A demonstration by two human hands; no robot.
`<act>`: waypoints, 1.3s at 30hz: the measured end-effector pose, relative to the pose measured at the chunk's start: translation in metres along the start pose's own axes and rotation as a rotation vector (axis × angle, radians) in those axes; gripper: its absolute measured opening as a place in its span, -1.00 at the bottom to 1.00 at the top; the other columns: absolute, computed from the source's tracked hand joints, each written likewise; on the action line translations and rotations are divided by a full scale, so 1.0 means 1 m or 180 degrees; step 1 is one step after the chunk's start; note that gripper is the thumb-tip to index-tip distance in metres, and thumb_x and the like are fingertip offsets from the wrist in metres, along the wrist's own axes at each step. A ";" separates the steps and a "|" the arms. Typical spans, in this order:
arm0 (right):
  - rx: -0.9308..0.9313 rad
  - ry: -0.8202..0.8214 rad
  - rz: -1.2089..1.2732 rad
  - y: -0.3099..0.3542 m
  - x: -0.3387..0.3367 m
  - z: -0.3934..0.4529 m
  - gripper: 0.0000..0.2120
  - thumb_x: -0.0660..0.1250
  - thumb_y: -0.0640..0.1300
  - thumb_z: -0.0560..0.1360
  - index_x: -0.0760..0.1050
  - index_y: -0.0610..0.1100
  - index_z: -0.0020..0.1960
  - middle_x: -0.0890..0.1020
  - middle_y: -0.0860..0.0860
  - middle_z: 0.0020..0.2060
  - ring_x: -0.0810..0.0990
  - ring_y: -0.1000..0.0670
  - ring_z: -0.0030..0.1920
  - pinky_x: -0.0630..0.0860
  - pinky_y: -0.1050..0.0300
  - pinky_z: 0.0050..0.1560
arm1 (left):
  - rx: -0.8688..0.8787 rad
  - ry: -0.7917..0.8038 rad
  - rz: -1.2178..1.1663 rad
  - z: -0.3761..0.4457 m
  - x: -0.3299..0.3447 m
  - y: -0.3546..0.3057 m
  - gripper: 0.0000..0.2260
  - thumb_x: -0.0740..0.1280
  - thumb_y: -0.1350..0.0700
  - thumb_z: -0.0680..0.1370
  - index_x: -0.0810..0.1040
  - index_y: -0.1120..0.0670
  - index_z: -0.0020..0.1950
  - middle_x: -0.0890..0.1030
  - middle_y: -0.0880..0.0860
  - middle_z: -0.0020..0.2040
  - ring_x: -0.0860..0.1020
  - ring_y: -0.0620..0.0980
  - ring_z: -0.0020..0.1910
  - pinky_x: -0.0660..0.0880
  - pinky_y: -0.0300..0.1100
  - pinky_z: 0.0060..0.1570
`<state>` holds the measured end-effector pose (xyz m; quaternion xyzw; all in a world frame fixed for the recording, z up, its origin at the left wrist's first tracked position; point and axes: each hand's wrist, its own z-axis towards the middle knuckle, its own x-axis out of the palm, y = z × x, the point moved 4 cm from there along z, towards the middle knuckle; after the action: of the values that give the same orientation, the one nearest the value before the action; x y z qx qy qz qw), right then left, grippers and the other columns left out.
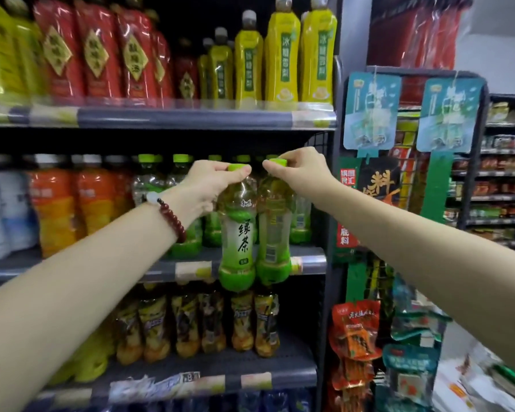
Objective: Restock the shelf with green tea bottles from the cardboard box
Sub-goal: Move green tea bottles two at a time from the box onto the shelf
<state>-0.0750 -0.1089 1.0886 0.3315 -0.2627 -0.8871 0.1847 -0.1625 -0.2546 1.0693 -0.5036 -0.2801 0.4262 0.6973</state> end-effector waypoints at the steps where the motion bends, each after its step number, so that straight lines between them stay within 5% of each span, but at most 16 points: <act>1: -0.0053 -0.0037 0.0002 0.006 0.001 0.004 -0.61 0.38 0.11 0.46 0.65 -0.24 -0.05 0.71 -0.17 -0.15 0.67 -0.04 -0.20 0.61 0.06 -0.12 | 0.0101 -0.0046 0.0026 0.001 -0.005 -0.006 -0.84 0.47 0.15 0.42 0.63 0.16 -0.04 0.68 0.02 -0.35 0.64 -0.11 -0.42 0.56 -0.26 -0.45; 6: -0.0285 -0.0340 0.0082 0.029 0.012 0.015 -0.71 0.38 0.07 0.47 0.66 -0.17 -0.07 0.70 -0.08 -0.18 0.65 -0.02 -0.09 0.56 0.12 -0.05 | 0.0582 -0.0291 0.0129 0.006 -0.025 -0.022 -0.94 0.49 0.15 0.40 0.64 0.05 -0.17 0.65 0.06 -0.20 0.63 0.06 -0.13 0.61 0.00 -0.02; 14: -0.0295 -0.0390 0.0076 0.018 0.036 0.019 -0.70 0.39 0.08 0.45 0.63 -0.13 0.02 0.69 -0.02 -0.17 0.65 -0.01 -0.08 0.59 -0.06 0.05 | 0.1146 -0.0337 0.0332 0.017 -0.038 -0.003 -0.87 0.47 0.17 0.42 0.64 0.05 -0.05 0.67 -0.01 -0.13 0.61 -0.10 -0.12 0.54 -0.25 -0.04; 22: -0.0118 -0.0286 0.0156 0.013 0.044 0.029 -0.69 0.38 0.10 0.46 0.61 -0.09 0.07 0.67 0.03 -0.12 0.62 0.05 -0.05 0.59 0.02 0.07 | 0.1217 -0.0557 0.0424 0.035 -0.038 0.012 -0.80 0.41 0.05 0.47 0.60 0.00 0.08 0.66 -0.06 -0.02 0.60 -0.12 0.02 0.51 -0.16 0.10; 27: 0.0125 -0.0336 0.0305 0.001 0.059 0.026 -0.51 0.29 0.24 0.44 0.53 -0.13 0.14 0.65 -0.04 0.01 0.58 -0.06 0.07 0.54 -0.08 0.12 | 0.1445 -0.0981 0.0695 0.033 -0.033 0.027 -0.65 0.36 -0.09 0.48 0.49 -0.06 0.25 0.58 -0.11 0.15 0.50 -0.12 0.17 0.44 -0.13 0.20; 34: 0.0034 -0.0726 0.0682 -0.002 0.074 0.008 -0.82 0.30 0.12 0.51 0.43 0.02 -0.05 0.52 0.09 -0.07 0.48 0.08 0.02 0.38 0.19 0.05 | 0.1372 -0.0721 0.1134 0.024 -0.028 0.047 -0.34 0.36 -0.04 0.49 0.12 -0.08 0.51 0.22 -0.02 0.51 0.19 -0.02 0.48 0.20 -0.05 0.37; 37: 0.0003 -0.0696 0.0755 -0.003 0.077 0.003 -0.84 0.27 0.13 0.52 0.43 0.09 0.04 0.52 0.19 -0.05 0.49 0.15 0.06 0.43 0.15 0.18 | 0.1360 -0.0651 0.0938 0.023 -0.032 0.054 -0.29 0.40 -0.05 0.45 0.09 -0.16 0.50 0.22 -0.07 0.51 0.20 -0.06 0.47 0.22 0.00 0.40; 39: 0.0029 -0.0573 0.0906 -0.007 0.078 0.002 -0.68 0.25 0.14 0.53 0.42 0.07 0.24 0.54 0.24 0.14 0.47 0.20 0.20 0.36 0.13 0.34 | 0.1208 -0.0686 0.0835 0.025 -0.034 0.057 -0.29 0.44 -0.04 0.42 0.16 -0.11 0.47 0.33 -0.05 0.45 0.31 -0.06 0.38 0.28 -0.07 0.34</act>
<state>-0.1330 -0.1419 1.0468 0.2109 -0.3265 -0.8769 0.2827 -0.2169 -0.2656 1.0258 -0.3473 -0.2001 0.6093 0.6842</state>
